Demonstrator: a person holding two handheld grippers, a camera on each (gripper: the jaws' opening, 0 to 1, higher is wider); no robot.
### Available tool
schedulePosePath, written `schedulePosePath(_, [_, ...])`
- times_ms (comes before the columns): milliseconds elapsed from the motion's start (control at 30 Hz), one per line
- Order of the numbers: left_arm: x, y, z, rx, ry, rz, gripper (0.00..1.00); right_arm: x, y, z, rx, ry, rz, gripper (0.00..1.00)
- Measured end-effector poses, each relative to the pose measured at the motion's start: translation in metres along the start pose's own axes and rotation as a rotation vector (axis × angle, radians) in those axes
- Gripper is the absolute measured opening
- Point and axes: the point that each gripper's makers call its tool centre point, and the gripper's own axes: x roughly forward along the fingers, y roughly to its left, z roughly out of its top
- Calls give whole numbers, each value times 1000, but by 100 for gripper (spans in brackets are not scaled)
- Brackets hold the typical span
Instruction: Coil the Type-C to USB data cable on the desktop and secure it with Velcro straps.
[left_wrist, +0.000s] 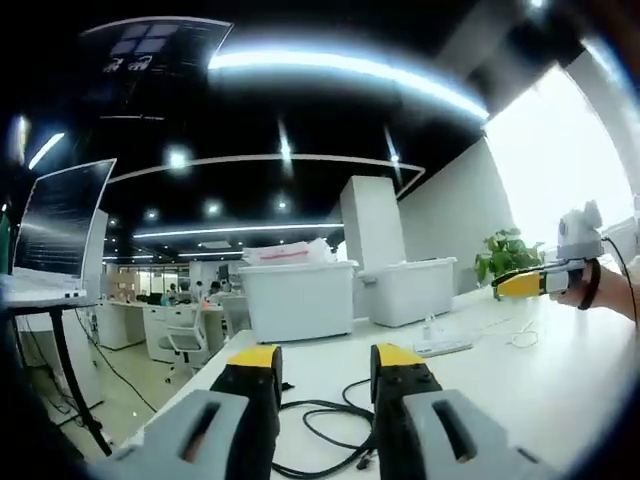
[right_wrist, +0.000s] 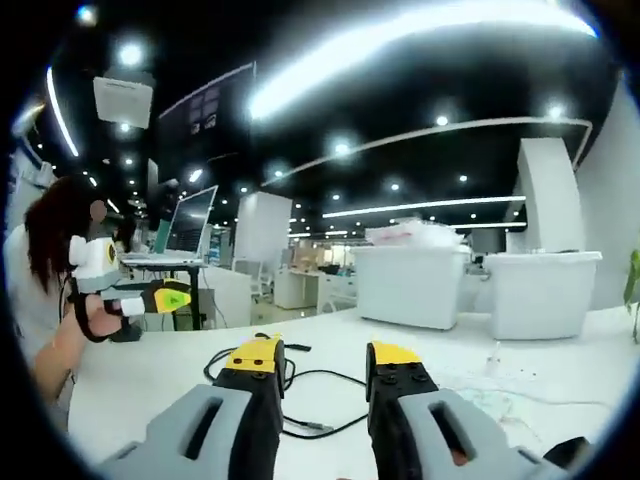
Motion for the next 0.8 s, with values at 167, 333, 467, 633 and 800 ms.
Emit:
schedulePosePath(167, [33, 1, 10, -4, -40, -34, 36, 36, -7, -22, -2, 82, 23, 31])
schedulePosePath(333, [62, 9, -3, 51, -57, -10, 36, 66, -40, -69, 12, 236, -37, 27])
schedulePosePath(467, [68, 7, -19, 81, -46, -2, 35, 87, -64, -112, 98, 338, -85, 25])
schedulePosePath(633, [66, -15, -35, 65, -56, -70, 35, 112, -77, -148, 103, 401, -122, 24])
schedulePosePath(800, [64, -16, -48, 124, -24, -62, 35, 125, -76, -162, 131, 428, -117, 24])
